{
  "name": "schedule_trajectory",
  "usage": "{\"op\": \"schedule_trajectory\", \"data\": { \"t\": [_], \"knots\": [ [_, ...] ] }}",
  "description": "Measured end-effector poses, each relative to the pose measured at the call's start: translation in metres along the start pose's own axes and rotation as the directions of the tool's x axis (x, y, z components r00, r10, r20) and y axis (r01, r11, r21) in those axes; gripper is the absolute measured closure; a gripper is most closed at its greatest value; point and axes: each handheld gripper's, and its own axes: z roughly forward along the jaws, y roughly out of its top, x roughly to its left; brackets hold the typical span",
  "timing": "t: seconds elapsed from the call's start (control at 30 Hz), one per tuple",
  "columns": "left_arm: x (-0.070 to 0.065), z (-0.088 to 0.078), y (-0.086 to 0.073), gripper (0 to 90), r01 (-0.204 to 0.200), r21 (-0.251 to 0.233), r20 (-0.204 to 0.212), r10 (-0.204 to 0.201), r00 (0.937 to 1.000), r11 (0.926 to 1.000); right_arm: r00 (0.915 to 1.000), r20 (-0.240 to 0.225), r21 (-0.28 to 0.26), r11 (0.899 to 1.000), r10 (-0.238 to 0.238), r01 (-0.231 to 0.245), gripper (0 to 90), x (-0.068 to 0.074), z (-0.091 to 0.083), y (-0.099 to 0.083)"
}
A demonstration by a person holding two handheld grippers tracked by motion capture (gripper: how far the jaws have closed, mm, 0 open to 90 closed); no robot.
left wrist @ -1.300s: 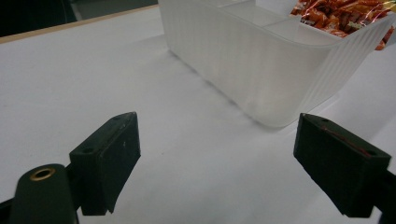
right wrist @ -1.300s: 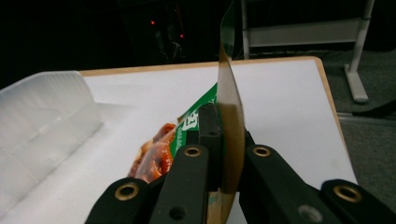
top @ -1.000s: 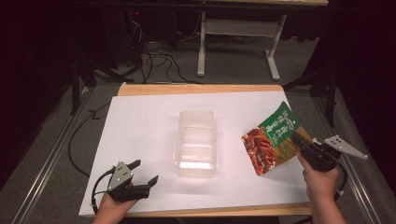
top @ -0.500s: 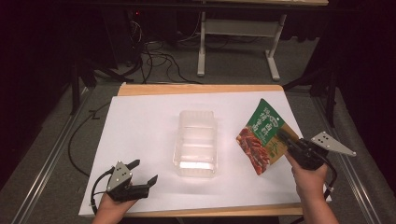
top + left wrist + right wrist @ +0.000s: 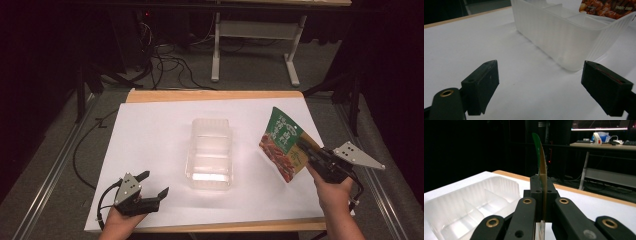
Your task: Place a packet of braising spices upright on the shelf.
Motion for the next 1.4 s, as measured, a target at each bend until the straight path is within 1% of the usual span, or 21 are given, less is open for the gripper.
{"op": "schedule_trajectory", "data": {
  "t": [0.2,0.4,0.43,0.5,0.63,0.7,0.83,1.0,1.03,1.1,1.3,1.4],
  "knots": [
    [0.0,-0.001,0.0,15.2,0.003,-0.009,-0.005,-0.003,1.0,1.0,0.9995,-0.029,-0.023,1.0,-0.014,0.013,90.0,0.005,0.002,0.008],
    [0.002,-0.003,0.0,15.2,0.011,-0.018,-0.009,-0.011,0.9999,0.9998,0.9971,-0.073,-0.046,0.999,-0.019,0.016,90.0,0.019,0.008,0.019],
    [0.002,-0.003,0.0,15.2,0.01,-0.018,-0.01,-0.01,0.9999,0.9998,0.9961,-0.086,-0.055,0.998,-0.017,0.013,90.0,0.022,0.01,0.022],
    [0.002,-0.003,0.0,15.2,0.01,-0.019,-0.009,-0.01,0.9999,0.9998,0.9949,-0.096,-0.069,0.997,-0.03,0.023,90.0,0.025,0.012,0.027],
    [0.002,-0.004,0.0,15.2,0.011,-0.021,-0.012,-0.011,0.9999,0.9997,0.9922,-0.124,-0.099,0.995,-0.018,0.006,90.0,0.033,0.018,0.036],
    [0.002,-0.004,0.0,15.2,0.014,-0.027,-0.015,-0.015,0.9998,0.9995,0.9905,-0.136,-0.11,0.994,-0.023,0.008,90.0,0.036,0.023,0.04],
    [0.003,-0.005,0.0,15.2,0.013,-0.03,-0.018,-0.013,0.9998,0.9995,0.9872,-0.158,-0.112,0.994,-0.022,0.004,90.0,0.044,0.033,0.044],
    [0.003,-0.006,0.0,15.2,0.013,-0.036,-0.023,-0.014,0.9996,0.9993,0.9836,-0.177,-0.117,0.993,-0.034,0.014,90.0,0.051,0.044,0.048],
    [0.003,-0.007,0.0,15.2,0.013,-0.035,-0.022,-0.014,0.9996,0.9993,0.9818,-0.187,-0.118,0.993,-0.035,0.013,90.0,0.053,0.047,0.05],
    [0.003,-0.006,0.0,15.2,0.014,-0.035,-0.023,-0.015,0.9996,0.9993,0.9811,-0.191,-0.121,0.993,-0.034,0.011,90.0,0.055,0.051,0.051],
    [0.002,-0.006,-0.001,15.2,0.014,-0.033,-0.022,-0.015,0.9996,0.9994,0.9736,-0.225,-0.135,0.991,-0.038,0.008,90.0,0.063,0.063,0.053],
    [0.003,-0.006,-0.001,15.2,0.016,-0.034,-0.026,-0.017,0.9995,0.9993,0.969,-0.244,-0.127,0.992,-0.039,0.008,90.0,0.068,0.066,0.052]
  ]
}}
